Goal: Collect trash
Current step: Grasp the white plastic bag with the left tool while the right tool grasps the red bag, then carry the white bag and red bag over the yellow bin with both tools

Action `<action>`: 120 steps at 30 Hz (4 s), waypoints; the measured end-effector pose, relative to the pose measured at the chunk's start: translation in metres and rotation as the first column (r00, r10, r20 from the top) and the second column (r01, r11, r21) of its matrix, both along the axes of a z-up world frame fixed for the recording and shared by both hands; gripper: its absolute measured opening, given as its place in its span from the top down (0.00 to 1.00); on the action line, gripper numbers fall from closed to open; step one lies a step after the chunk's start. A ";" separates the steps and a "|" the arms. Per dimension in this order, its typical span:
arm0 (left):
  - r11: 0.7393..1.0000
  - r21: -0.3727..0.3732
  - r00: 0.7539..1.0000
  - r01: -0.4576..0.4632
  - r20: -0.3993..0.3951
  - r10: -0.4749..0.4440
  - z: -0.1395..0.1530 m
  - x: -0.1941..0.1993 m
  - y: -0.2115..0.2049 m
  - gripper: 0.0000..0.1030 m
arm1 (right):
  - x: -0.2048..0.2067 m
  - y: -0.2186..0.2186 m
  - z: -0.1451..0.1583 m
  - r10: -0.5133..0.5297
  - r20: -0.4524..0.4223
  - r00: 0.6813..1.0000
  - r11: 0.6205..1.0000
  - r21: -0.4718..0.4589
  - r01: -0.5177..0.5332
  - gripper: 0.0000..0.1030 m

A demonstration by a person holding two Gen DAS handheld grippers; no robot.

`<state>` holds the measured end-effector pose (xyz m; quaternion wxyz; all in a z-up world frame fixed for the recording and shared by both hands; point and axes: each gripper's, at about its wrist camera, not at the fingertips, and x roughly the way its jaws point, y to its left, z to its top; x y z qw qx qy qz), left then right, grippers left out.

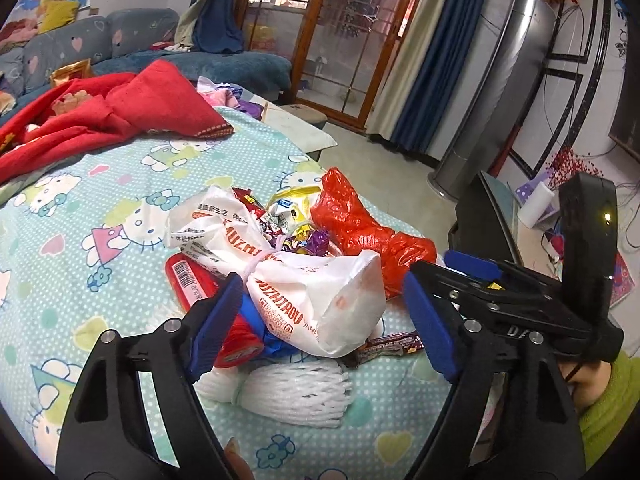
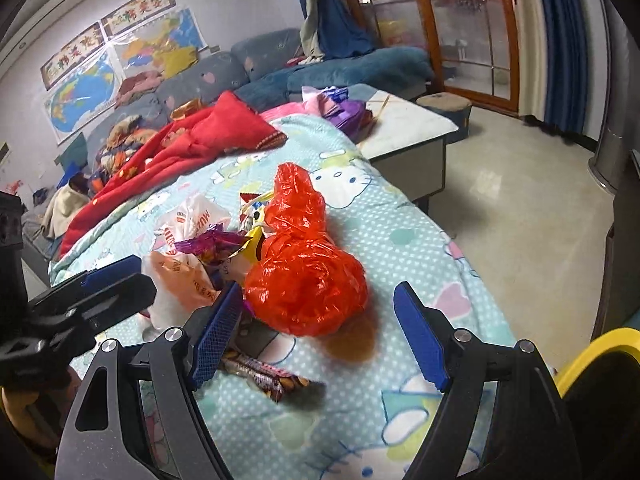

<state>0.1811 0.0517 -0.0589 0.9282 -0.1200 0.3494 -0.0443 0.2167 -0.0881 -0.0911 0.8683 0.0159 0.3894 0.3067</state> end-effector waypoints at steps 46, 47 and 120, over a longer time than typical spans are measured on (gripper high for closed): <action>0.998 -0.047 0.979 0.048 0.203 -0.038 0.065 -0.048 -0.013 0.82 | -0.073 -0.051 0.051 -0.096 0.136 0.986 0.990 0.114 0.081 0.85; 0.997 -0.045 0.978 0.056 0.205 -0.046 0.066 -0.050 -0.018 0.82 | -0.075 -0.054 0.053 -0.104 0.142 0.984 0.990 0.108 0.089 0.85; 0.820 0.082 0.816 0.566 0.081 -0.572 -0.001 -0.022 -0.264 0.82 | -0.134 -0.288 -0.028 -0.660 0.029 0.750 0.749 -0.054 0.661 0.85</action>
